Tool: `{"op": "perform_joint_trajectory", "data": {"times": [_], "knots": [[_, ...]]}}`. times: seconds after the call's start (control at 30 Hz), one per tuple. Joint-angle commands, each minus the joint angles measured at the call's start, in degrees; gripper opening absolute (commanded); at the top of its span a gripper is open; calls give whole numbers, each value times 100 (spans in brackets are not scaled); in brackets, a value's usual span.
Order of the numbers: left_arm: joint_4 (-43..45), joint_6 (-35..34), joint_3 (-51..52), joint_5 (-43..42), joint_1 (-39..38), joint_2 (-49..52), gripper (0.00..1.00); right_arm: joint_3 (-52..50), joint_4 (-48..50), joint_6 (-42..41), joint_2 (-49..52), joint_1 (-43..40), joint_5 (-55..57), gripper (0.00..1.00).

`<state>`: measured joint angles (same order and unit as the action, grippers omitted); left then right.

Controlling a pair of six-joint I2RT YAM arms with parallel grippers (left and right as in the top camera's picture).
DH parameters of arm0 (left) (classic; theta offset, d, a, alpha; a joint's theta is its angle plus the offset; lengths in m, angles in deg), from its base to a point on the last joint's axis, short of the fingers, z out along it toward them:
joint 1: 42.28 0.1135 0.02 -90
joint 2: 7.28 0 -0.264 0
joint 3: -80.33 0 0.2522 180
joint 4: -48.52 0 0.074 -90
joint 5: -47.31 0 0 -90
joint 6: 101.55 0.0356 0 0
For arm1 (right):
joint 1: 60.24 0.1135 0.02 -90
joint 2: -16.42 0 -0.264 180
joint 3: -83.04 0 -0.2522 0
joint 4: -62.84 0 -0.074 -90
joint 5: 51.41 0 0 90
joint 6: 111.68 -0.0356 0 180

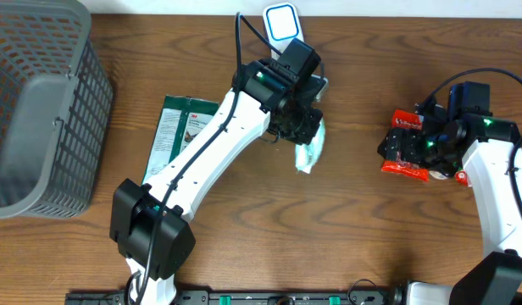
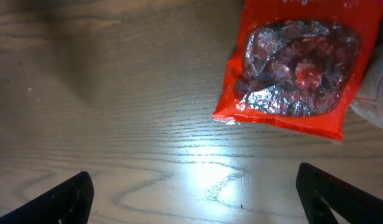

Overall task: Scan the item barcode
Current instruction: 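Carry the wipe pack right and set it down beside the red bag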

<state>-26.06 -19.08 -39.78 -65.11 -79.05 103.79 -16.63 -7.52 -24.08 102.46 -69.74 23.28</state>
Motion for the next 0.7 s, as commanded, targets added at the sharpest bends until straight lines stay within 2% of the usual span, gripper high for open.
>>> {"op": "perform_joint_trajectory", "data": {"times": [0.0,0.2,0.27,0.3,0.33,0.4,0.5,0.67], "knots": [[0,-72,35,-723,9,28,8,17,516,-57,-118,-42,28,99],[52,-72,37,-872,9,28,8,17,669,-942,-118,-37,-916,99],[173,-70,37,-1178,9,28,8,17,717,-839,-122,-48,-1681,99],[227,-72,37,-1311,9,28,8,17,708,-509,-120,-50,-2170,99],[302,-72,37,-1493,9,28,8,17,675,24,-120,-48,-2745,89],[413,-72,37,-1742,9,28,8,17,426,1276,-120,-59,-3939,81],[542,-72,37,-2092,9,28,8,17,-2,2315,-120,-66,-4839,80],[876,-72,37,-2889,4,28,8,17,-463,3126,-120,-57,-5490,75]]}}
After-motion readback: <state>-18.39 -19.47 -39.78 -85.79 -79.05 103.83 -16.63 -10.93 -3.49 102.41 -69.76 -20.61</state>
